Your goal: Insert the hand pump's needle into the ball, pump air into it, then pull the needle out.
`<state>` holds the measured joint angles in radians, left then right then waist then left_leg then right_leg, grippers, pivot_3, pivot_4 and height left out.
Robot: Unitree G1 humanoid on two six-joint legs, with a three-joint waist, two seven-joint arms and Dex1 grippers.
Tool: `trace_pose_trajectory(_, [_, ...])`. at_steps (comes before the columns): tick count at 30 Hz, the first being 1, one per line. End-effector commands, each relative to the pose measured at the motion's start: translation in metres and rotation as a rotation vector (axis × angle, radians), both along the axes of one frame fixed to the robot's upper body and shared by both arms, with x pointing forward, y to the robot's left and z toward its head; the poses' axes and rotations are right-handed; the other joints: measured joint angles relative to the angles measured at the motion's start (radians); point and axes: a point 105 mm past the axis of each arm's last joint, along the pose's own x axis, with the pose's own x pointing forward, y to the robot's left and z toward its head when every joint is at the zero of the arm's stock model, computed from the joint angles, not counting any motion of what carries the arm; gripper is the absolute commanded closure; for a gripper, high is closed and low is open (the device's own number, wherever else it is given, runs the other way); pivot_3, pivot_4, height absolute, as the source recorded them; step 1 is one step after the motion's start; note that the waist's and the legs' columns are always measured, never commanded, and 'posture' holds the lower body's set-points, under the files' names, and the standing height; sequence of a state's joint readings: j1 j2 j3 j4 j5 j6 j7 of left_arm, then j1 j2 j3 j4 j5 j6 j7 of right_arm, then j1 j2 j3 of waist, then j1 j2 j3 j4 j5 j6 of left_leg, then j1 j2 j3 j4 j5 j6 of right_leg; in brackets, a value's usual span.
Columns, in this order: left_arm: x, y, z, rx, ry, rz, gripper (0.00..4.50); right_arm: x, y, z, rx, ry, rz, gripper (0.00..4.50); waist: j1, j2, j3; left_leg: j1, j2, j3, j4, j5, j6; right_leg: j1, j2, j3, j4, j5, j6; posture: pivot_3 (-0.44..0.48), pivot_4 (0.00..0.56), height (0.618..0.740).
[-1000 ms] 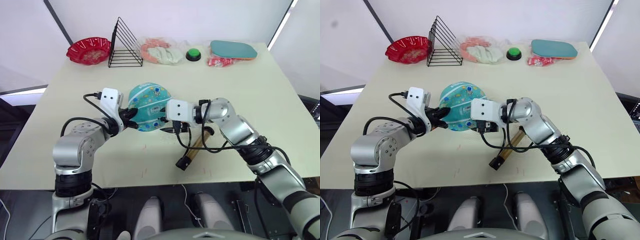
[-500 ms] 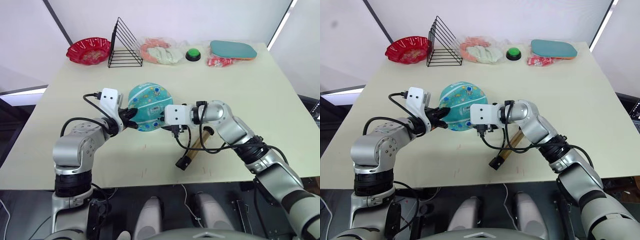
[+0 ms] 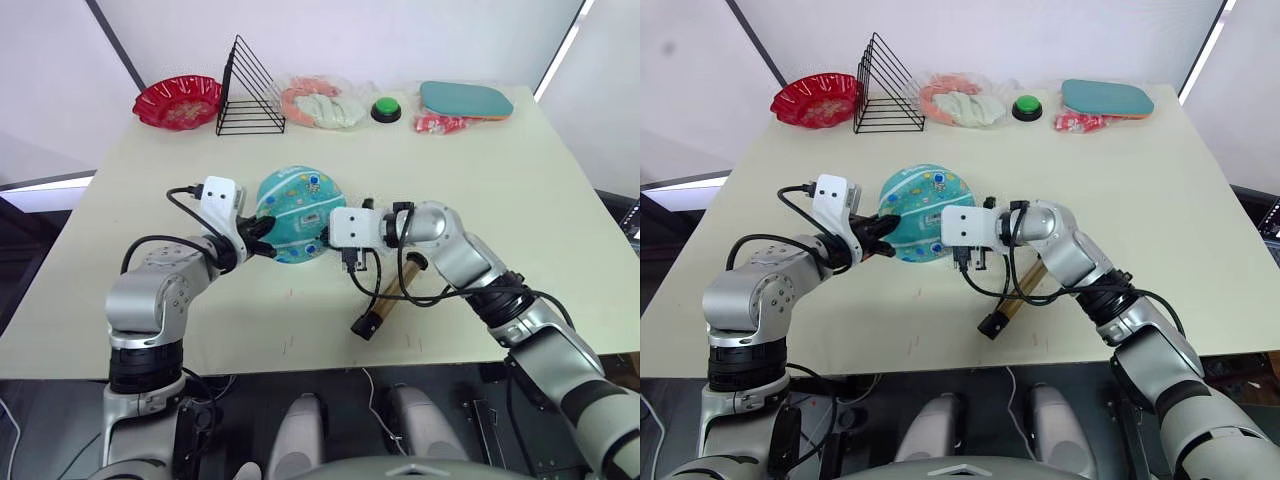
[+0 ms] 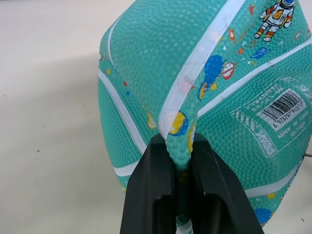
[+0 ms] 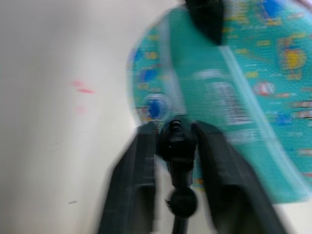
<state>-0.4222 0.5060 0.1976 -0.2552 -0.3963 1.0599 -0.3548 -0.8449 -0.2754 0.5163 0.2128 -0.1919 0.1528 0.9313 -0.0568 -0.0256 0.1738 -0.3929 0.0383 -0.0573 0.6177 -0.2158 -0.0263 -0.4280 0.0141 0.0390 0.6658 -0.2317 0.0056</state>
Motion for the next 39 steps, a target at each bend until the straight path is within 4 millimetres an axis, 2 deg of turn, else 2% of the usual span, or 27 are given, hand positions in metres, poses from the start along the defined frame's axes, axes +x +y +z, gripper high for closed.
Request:
trace_pose_trajectory(1, [-0.003, 0.015, -0.020, 0.030, 0.080, 0.060, 4.50, 0.000, 0.002, 0.019, 0.040, -0.050, 0.018, 4.16, 0.000, 0.000, 0.000, 0.000, 0.000, 0.000, 0.000, 0.000, 0.000, 0.000, 0.000, 0.000, 0.000, 0.000, 0.000, 0.000, 0.150, 0.740])
trace_pose_trajectory(7, [-0.002, 0.014, -0.019, 0.028, 0.080, 0.062, 4.50, -0.002, 0.006, 0.023, 0.025, -0.068, 0.031, 4.16, 0.000, 0.000, 0.000, 0.000, 0.000, 0.000, 0.000, 0.000, 0.000, 0.000, 0.000, 0.000, 0.000, 0.000, 0.000, 0.000, 0.150, 0.740])
trace_pose_trajectory(11, [-0.001, 0.013, -0.020, 0.018, 0.094, 0.068, 4.50, 0.001, 0.016, 0.018, -0.069, -0.095, 0.009, 4.16, -0.001, 0.000, 0.000, 0.000, 0.000, 0.001, 0.000, 0.000, 0.000, 0.000, 0.000, 0.001, 0.000, 0.000, 0.000, 0.000, 0.150, 0.740])
trace_pose_trajectory(15, [0.000, 0.011, -0.021, 0.004, 0.114, 0.077, 4.50, 0.007, 0.024, 0.002, -0.147, -0.086, -0.033, 4.16, -0.006, -0.001, -0.001, 0.004, 0.000, 0.001, 0.000, 0.001, -0.002, 0.001, 0.001, 0.001, 0.004, 0.000, 0.000, 0.000, 0.150, 0.740])
trace_pose_trajectory(18, [0.000, 0.012, -0.023, -0.012, 0.131, 0.088, 4.50, 0.010, 0.030, -0.004, -0.169, -0.073, -0.042, 4.16, -0.018, -0.001, 0.000, 0.016, 0.001, 0.001, 0.000, 0.001, -0.002, 0.011, 0.001, 0.002, 0.005, 0.000, -0.001, 0.000, 0.150, 0.740])
trace_pose_trajectory(23, [0.000, 0.015, -0.026, -0.044, 0.154, 0.109, 4.50, 0.019, 0.040, -0.014, -0.186, -0.054, -0.067, 4.16, -0.031, -0.001, -0.001, 0.026, 0.001, 0.000, -0.001, 0.001, -0.002, 0.018, 0.003, 0.003, 0.007, -0.002, -0.004, 0.000, 0.150, 0.740])
trace_pose_trajectory(39, [-0.003, 0.020, -0.030, -0.052, 0.174, 0.123, 4.50, 0.032, 0.047, -0.048, -0.249, 0.009, -0.116, 4.16, -0.046, -0.001, -0.003, 0.032, 0.001, -0.001, -0.004, 0.001, -0.002, 0.019, 0.007, 0.007, 0.011, -0.002, -0.004, 0.000, 0.150, 0.740])
